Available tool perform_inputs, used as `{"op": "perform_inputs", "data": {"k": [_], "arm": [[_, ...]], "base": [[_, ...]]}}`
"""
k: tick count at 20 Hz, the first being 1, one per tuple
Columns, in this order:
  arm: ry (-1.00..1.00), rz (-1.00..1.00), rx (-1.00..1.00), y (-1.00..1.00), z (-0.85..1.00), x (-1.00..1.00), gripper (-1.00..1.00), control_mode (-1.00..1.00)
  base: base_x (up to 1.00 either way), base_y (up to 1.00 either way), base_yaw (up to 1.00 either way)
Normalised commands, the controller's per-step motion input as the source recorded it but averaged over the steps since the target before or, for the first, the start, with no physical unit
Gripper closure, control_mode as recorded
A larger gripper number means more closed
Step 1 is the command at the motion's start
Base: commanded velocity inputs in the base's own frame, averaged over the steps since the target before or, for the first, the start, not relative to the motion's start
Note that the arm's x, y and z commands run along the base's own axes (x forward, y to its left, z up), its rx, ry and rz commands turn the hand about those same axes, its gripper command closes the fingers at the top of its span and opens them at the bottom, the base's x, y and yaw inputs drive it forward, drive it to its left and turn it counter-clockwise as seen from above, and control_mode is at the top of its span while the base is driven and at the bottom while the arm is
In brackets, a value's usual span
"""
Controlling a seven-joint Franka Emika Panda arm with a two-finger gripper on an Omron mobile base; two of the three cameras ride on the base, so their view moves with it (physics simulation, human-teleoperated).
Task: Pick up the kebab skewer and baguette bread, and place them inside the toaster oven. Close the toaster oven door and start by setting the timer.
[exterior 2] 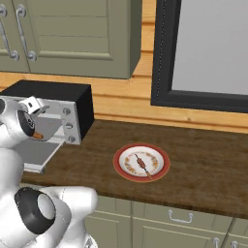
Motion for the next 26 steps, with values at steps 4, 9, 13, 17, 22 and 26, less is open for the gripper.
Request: {"op": "perform_inputs", "data": {"k": [4, 9, 13, 17, 22, 26], "arm": [[0.17, -0.3, 0.1, -1.0, 0.28, -0.44, -1.0, -1.0], [0.24, -0.32, 0.06, -1.0, 0.2, -0.21, -1.0, -1.0], [0.26, -0.31, 0.01, -1.0, 0.14, -0.03, -1.0, -1.0], [0.26, -0.24, 0.0, -1.0, 0.04, -0.01, -1.0, -1.0], [0.17, -0.14, 0.0, -1.0, 0.0, -0.25, -1.0, -1.0], [0.09, -0.06, -0.01, -1.0, -0.08, -0.33, -1.0, -1.0]], "base": [[0.0, 0.0, 0.0], [0.0, 0.0, 0.0], [0.0, 0.0, 0.0], [0.0, 0.0, 0.0], [0.0, 0.0, 0.0], [0.0, 0.0, 0.0]]}}
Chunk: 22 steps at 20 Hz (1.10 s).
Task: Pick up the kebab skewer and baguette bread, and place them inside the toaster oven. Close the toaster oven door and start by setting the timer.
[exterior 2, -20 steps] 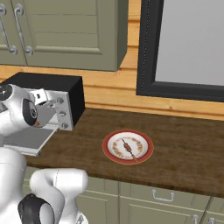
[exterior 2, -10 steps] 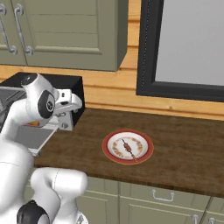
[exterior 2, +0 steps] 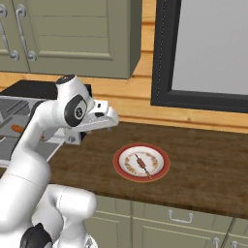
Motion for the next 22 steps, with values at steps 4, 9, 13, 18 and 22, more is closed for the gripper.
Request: {"op": "perform_inputs", "data": {"k": [4, 9, 13, 18, 22], "arm": [[0.08, -0.01, 0.0, -1.0, -0.06, -0.34, -1.0, -1.0], [0.04, 0.0, 0.0, -1.0, -0.15, -0.52, -1.0, -1.0], [0.06, 0.0, 0.0, -0.62, -0.34, -0.04, -1.0, -1.0], [0.05, 0.01, 0.0, -0.1, -0.43, 0.25, -1.0, -1.0], [0.05, 0.08, 0.01, 0.12, -0.54, 0.39, -1.0, -1.0]], "base": [[0.0, 0.0, 0.0], [0.0, 0.0, 0.0], [0.0, 0.0, 0.0], [0.0, 0.0, 0.0], [0.0, 0.0, 0.0]]}}
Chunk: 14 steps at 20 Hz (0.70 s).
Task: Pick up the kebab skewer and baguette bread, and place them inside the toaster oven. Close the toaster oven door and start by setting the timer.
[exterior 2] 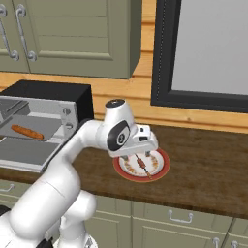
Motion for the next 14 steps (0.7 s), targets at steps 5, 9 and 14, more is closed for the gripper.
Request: {"op": "perform_inputs", "data": {"k": [5, 9, 14], "arm": [[0.06, 0.13, 0.07, 0.03, -0.44, 0.38, -1.0, -1.0], [0.09, 0.16, 0.11, 0.0, -0.35, 0.42, -1.0, -1.0], [0.1, 0.17, 0.05, 0.01, -0.34, 0.4, -1.0, -1.0]], "base": [[0.0, 0.0, 0.0], [0.0, 0.0, 0.0], [0.0, 0.0, 0.0]]}}
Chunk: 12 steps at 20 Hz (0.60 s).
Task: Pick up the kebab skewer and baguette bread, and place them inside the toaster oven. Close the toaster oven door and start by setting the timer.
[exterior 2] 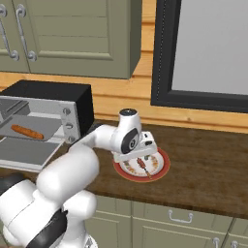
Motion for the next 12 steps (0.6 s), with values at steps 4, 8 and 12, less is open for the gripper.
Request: {"op": "perform_inputs", "data": {"k": [4, 8, 12], "arm": [[0.08, 0.11, 0.0, 0.0, -0.35, 0.33, -1.0, -1.0], [0.08, 0.06, 0.0, 0.0, -0.35, 0.28, -1.0, -1.0], [0.1, 0.04, 0.0, -0.01, -0.3, 0.3, -1.0, -1.0]], "base": [[0.0, 0.0, 0.0], [0.0, 0.0, 0.0], [0.0, 0.0, 0.0]]}}
